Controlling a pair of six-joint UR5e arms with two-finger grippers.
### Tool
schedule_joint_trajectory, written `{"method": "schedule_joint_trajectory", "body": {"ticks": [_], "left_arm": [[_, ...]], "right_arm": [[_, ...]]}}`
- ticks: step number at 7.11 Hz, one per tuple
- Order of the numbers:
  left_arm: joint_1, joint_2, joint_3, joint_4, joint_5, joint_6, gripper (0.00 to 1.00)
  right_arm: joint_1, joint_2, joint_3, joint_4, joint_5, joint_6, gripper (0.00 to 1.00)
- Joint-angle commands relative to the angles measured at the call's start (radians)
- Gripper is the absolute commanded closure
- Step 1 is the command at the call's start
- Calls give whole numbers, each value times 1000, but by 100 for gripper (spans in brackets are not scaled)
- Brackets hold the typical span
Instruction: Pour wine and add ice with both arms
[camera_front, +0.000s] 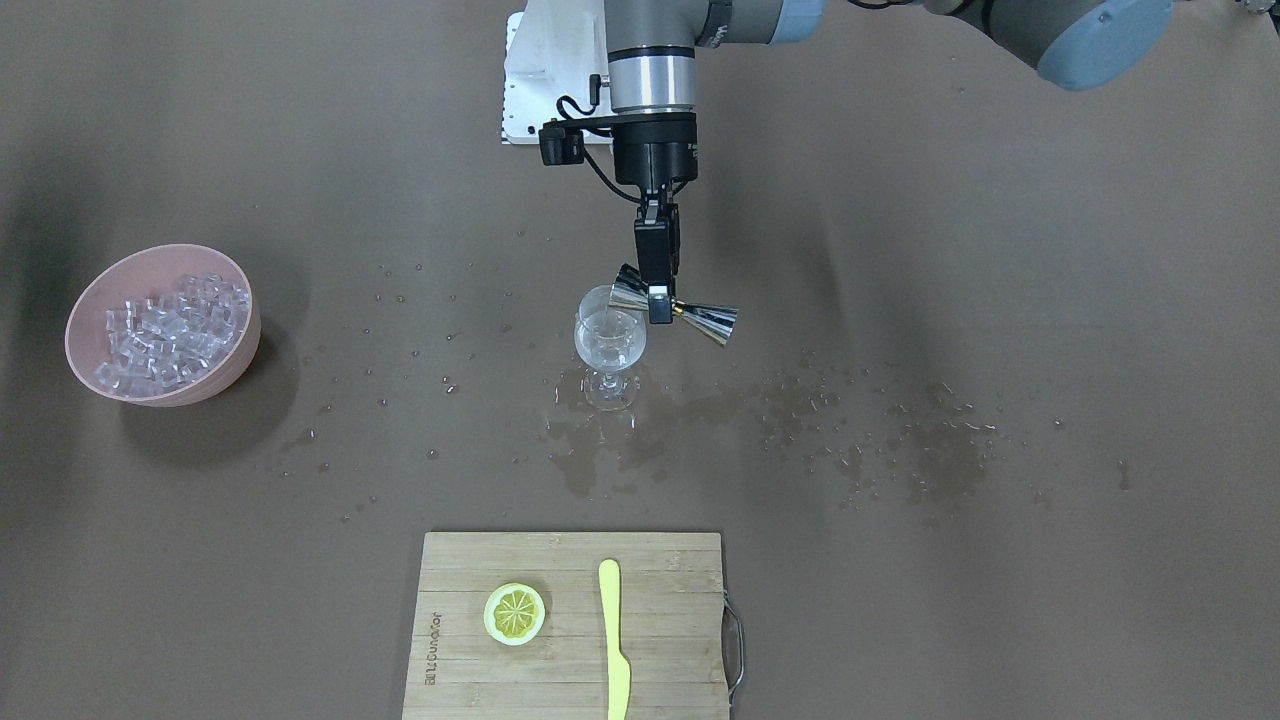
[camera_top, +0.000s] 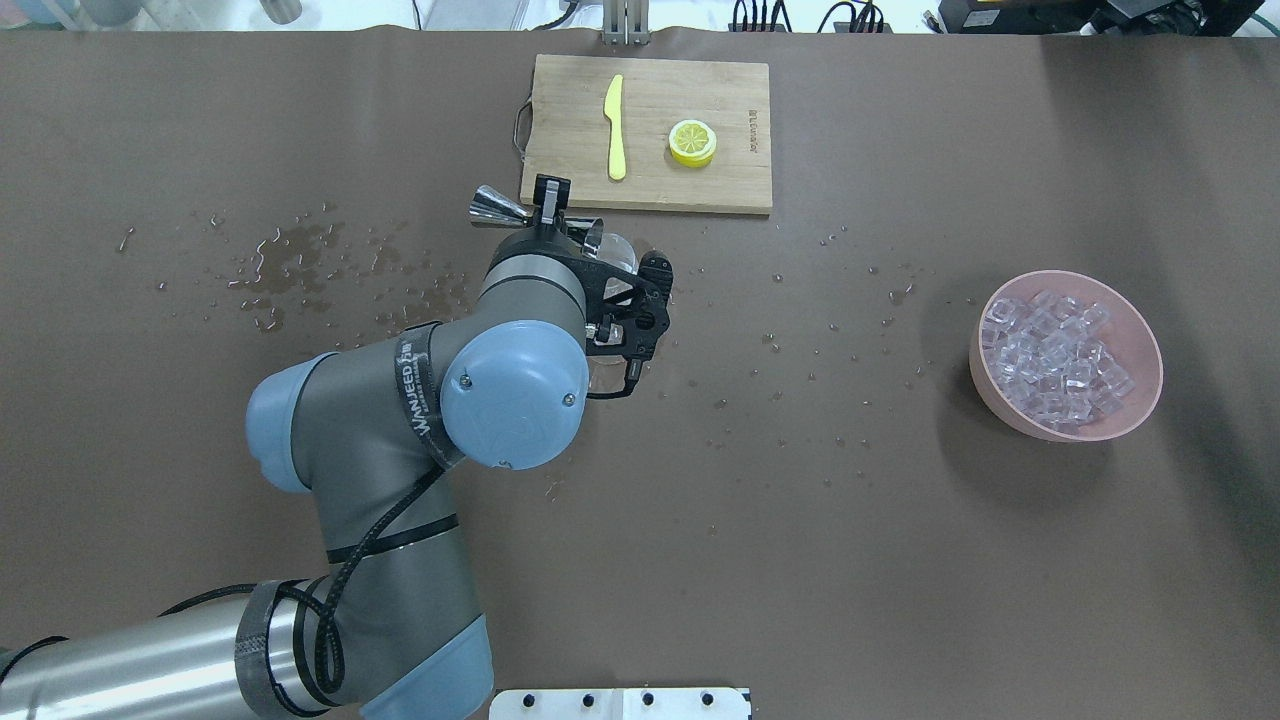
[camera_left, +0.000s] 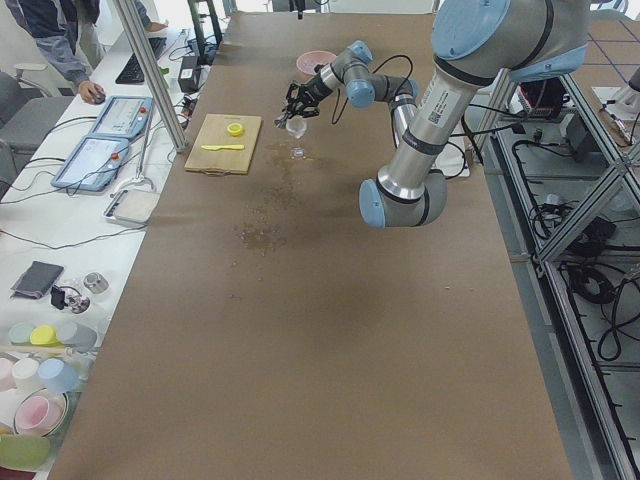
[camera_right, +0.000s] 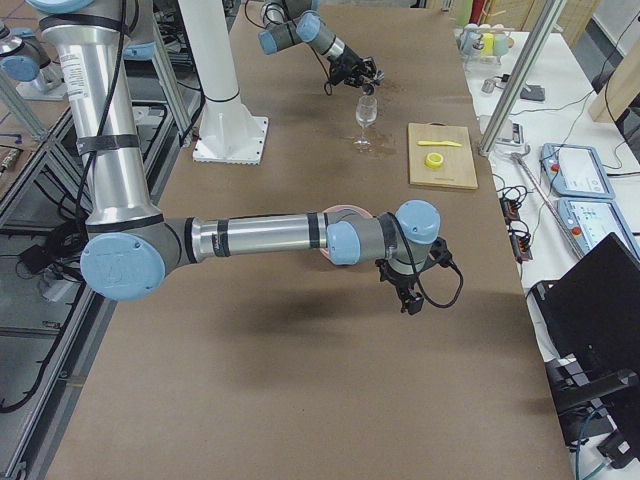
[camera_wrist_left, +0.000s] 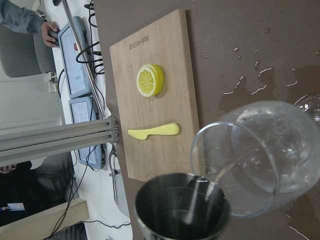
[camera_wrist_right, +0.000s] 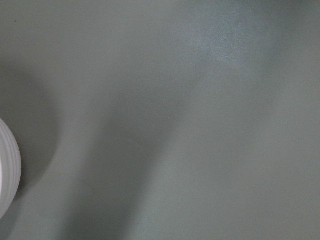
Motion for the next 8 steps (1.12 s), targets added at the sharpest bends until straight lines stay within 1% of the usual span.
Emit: {"method": "schedule_joint_trajectory", "body": {"ticks": [1,2,3,4,5,6,7,8], "left_arm": [[-3,-2,-24,27,-3,15,100],[-16,11,-73,-22,-3,-61,100],[-60,96,-79,-171,-23,-218,100],[-90,249,-76,-450,-50,-419,100],[-110,384,-66,-692,-67,-598,100],[-136,438,-55,-765,-98,-716,100],[-142,557,-55,-872,-126,-802,100],[-157,640,17,-1009,-127,-912,100]], "right_arm": [[0,0,1,0,0,0,0],[0,0,-2,2,0,0,0],[0,0,-5,2,0,0,0],[0,2,0,0,0,0,0],[0,2,4,2,0,2,0],[0,2,6,2,0,2,0],[0,2,8,3,0,2,0],[0,5,9,3,0,2,0]]}}
